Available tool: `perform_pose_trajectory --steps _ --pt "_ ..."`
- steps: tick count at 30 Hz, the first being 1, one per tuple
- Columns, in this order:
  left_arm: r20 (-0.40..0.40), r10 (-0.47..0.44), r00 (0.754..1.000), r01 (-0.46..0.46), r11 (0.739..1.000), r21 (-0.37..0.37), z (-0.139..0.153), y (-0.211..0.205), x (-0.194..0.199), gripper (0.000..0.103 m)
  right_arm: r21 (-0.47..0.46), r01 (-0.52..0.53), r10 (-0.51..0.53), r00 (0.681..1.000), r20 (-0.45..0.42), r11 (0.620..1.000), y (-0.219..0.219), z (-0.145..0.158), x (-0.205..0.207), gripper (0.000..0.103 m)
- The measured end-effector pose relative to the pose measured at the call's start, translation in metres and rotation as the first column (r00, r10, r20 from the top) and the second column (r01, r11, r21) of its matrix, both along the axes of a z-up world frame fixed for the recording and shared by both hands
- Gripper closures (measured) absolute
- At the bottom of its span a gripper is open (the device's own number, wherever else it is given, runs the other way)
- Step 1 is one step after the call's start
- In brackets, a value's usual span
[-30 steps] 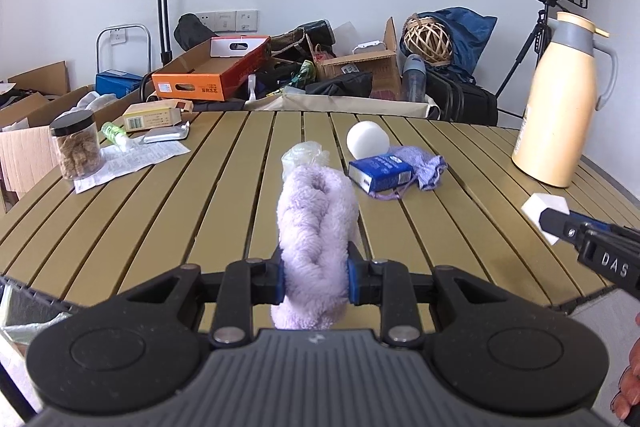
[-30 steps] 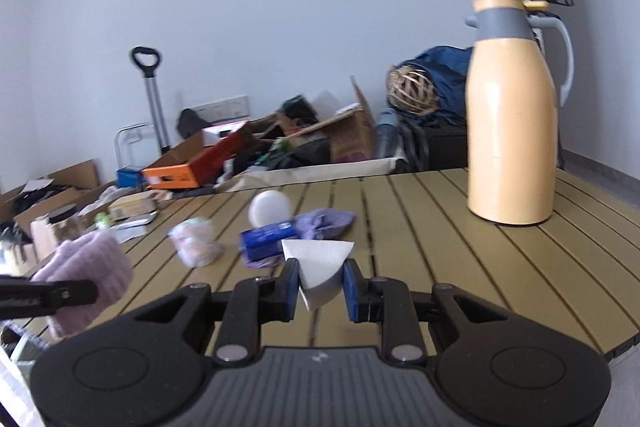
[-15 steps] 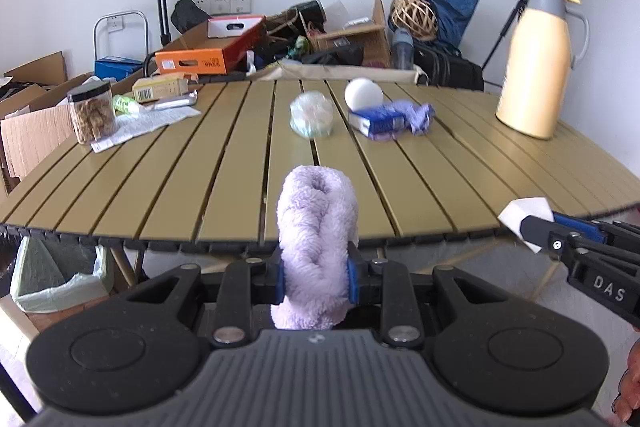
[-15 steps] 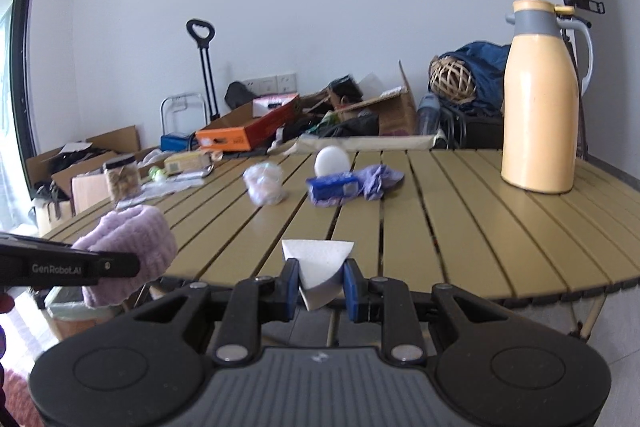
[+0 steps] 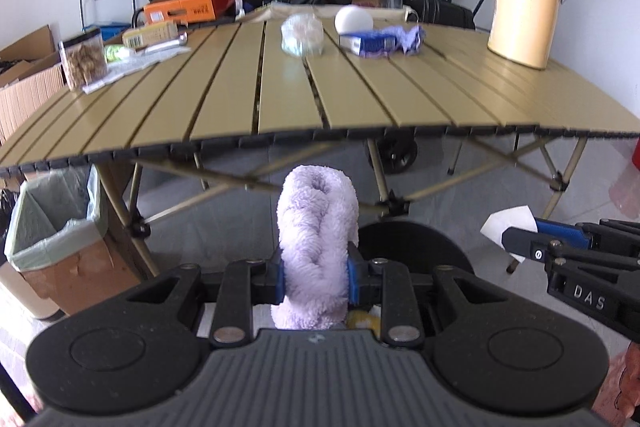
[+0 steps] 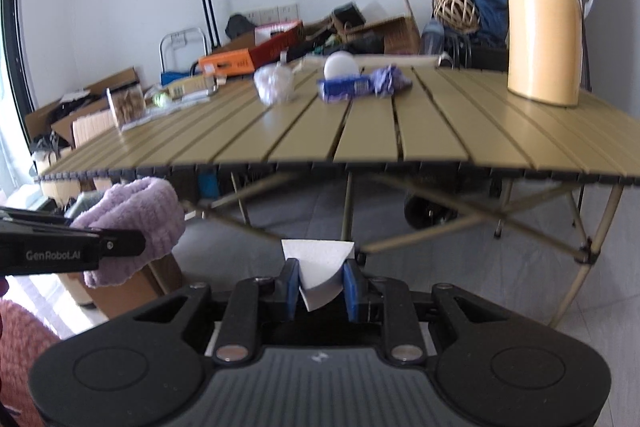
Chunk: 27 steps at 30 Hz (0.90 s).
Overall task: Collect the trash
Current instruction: 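Carry the lavender slipper and white wedge off the table toward the black bin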
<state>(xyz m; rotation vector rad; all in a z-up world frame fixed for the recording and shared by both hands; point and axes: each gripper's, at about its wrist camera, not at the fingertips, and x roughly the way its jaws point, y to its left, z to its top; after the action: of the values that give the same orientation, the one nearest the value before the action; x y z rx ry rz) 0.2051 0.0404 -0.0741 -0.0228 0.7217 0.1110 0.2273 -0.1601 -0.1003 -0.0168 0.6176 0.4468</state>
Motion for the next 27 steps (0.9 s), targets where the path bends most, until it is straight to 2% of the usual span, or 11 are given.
perform_pose_trajectory --steps 13,27 --pt "-0.122 -0.015 0.992 0.014 1.0 -0.007 -0.046 0.004 -0.004 0.076 -0.074 -0.008 -0.002 0.989 -0.145 0.997 0.013 -0.038 -0.014 0.081" --pt "-0.274 0.016 0.962 -0.025 0.999 -0.03 -0.093 0.029 0.011 0.076 -0.143 0.001 -0.036 0.97 -0.242 0.99 0.026 -0.067 0.003 0.081"
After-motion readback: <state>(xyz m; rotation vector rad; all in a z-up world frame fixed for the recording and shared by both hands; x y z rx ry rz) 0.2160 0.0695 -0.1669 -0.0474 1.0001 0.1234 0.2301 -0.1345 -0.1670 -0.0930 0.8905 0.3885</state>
